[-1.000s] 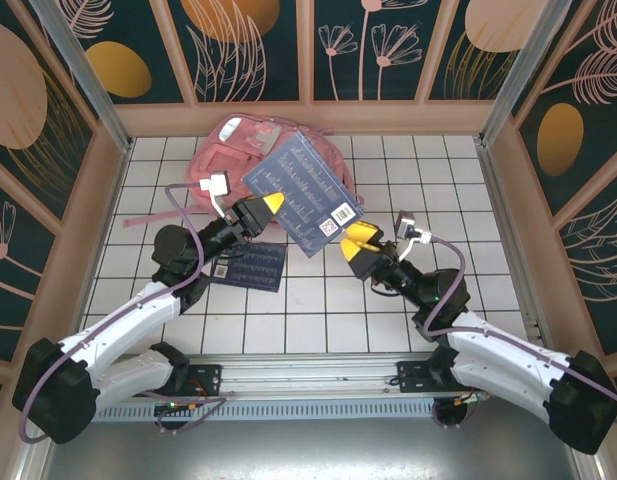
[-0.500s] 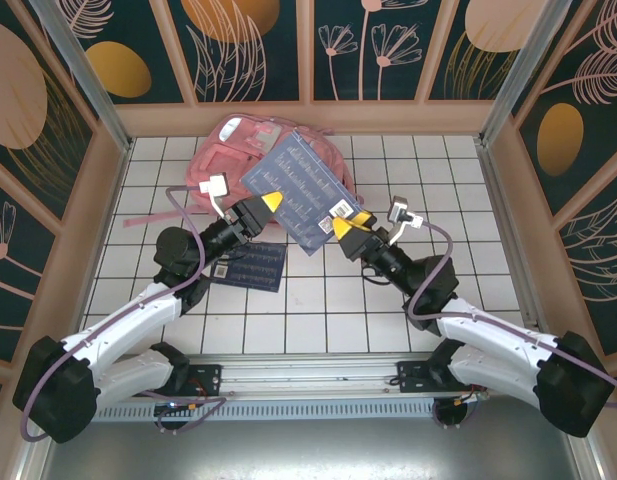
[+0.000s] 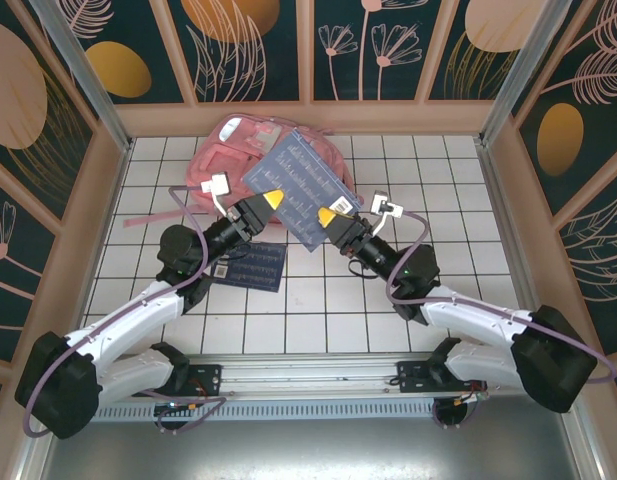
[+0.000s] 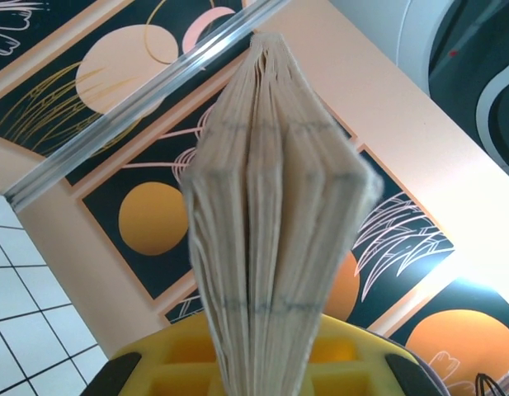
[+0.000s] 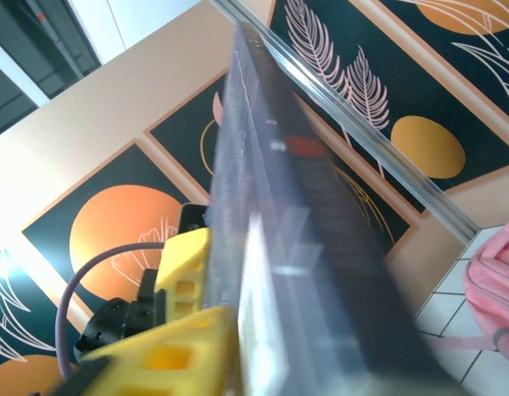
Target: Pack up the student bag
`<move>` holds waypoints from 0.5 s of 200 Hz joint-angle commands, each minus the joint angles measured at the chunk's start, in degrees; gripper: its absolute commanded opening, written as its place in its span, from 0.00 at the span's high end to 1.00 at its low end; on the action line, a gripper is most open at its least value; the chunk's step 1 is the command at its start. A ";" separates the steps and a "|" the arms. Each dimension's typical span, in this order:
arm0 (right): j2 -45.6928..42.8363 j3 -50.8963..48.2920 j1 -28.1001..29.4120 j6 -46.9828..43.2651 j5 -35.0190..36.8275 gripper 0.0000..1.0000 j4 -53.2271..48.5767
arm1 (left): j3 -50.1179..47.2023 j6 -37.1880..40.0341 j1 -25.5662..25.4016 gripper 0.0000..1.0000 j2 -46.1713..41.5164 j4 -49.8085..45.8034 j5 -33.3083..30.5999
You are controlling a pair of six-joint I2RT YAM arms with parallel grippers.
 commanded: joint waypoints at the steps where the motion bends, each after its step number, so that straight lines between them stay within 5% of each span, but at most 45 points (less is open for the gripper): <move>1: -0.71 1.60 0.13 -0.13 -0.22 1.00 4.13 | 1.56 0.40 -0.14 0.97 -0.11 -2.30 -1.95; 9: -2.12 0.91 -0.03 -0.81 1.53 1.00 2.25 | 2.27 1.51 -0.14 0.82 -0.24 -5.99 -2.79; 21: -5.30 -0.19 -0.74 -1.84 4.89 1.00 -2.81 | 4.65 4.85 -0.14 0.45 -0.38 -14.51 -4.43; 30: -7.96 -0.41 -1.64 -2.97 7.64 1.00 -9.12 | 7.76 8.87 -0.08 0.32 0.08 -22.22 -5.08; 52: -15.02 0.31 -5.38 -4.55 19.48 1.00 -31.40 | 17.85 19.77 -0.14 0.22 3.44 -42.40 -10.82; 100: -23.61 2.57 -20.79 -4.37 18.33 1.00 -57.70 | 45.80 31.97 1.17 0.19 28.05 -73.78 -19.36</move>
